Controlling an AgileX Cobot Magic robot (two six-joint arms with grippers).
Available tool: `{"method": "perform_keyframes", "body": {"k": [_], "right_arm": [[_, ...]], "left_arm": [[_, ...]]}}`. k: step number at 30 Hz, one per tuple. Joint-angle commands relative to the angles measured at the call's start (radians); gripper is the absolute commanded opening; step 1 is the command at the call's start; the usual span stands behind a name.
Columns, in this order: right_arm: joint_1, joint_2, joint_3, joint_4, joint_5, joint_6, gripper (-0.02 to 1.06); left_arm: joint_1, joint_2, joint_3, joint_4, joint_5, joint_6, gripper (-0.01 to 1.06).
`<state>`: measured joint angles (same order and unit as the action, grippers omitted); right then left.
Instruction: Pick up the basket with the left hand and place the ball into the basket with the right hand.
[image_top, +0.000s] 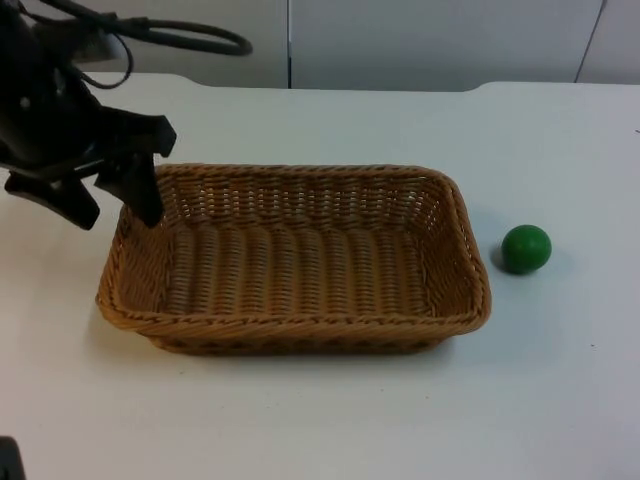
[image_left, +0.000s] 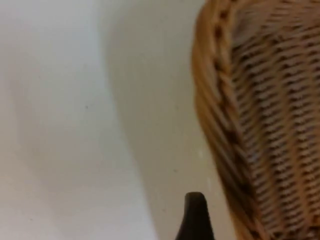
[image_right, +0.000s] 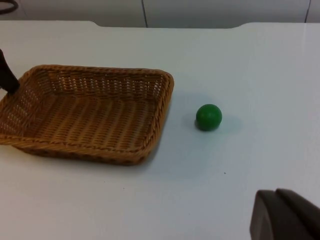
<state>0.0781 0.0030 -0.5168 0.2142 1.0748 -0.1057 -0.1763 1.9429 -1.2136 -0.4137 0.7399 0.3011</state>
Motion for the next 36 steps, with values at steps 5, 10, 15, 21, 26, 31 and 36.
{"method": "perform_keyframes", "body": {"k": [5,10,15,21,26,31,36], "right_arm": [[0.002,-0.003,0.005,0.0,-0.008,0.002,0.0],[0.002,-0.003,0.005,0.0,-0.008,0.002,0.0],[0.002,-0.003,0.005,0.0,-0.008,0.002,0.0],[0.002,-0.003,0.005,0.0,-0.008,0.002,0.0],[0.002,-0.003,0.005,0.0,-0.008,0.002,0.0],[0.002,-0.003,0.005,0.0,-0.008,0.002,0.0],[0.002,-0.003,0.005,0.0,-0.008,0.002,0.0]], "left_arm": [[-0.006,0.043,-0.01,-0.001,-0.019,-0.052,0.59],[-0.006,0.062,-0.01,-0.021,-0.047,-0.047,0.46],[-0.006,0.065,-0.01,-0.025,-0.072,-0.047,0.45],[-0.006,0.065,-0.01,-0.028,-0.078,-0.05,0.1],[-0.006,0.065,-0.01,-0.029,-0.081,-0.049,0.0],[-0.006,0.065,-0.01,-0.046,-0.075,-0.076,0.0],[-0.006,0.065,-0.01,-0.046,-0.049,-0.076,0.0]]}}
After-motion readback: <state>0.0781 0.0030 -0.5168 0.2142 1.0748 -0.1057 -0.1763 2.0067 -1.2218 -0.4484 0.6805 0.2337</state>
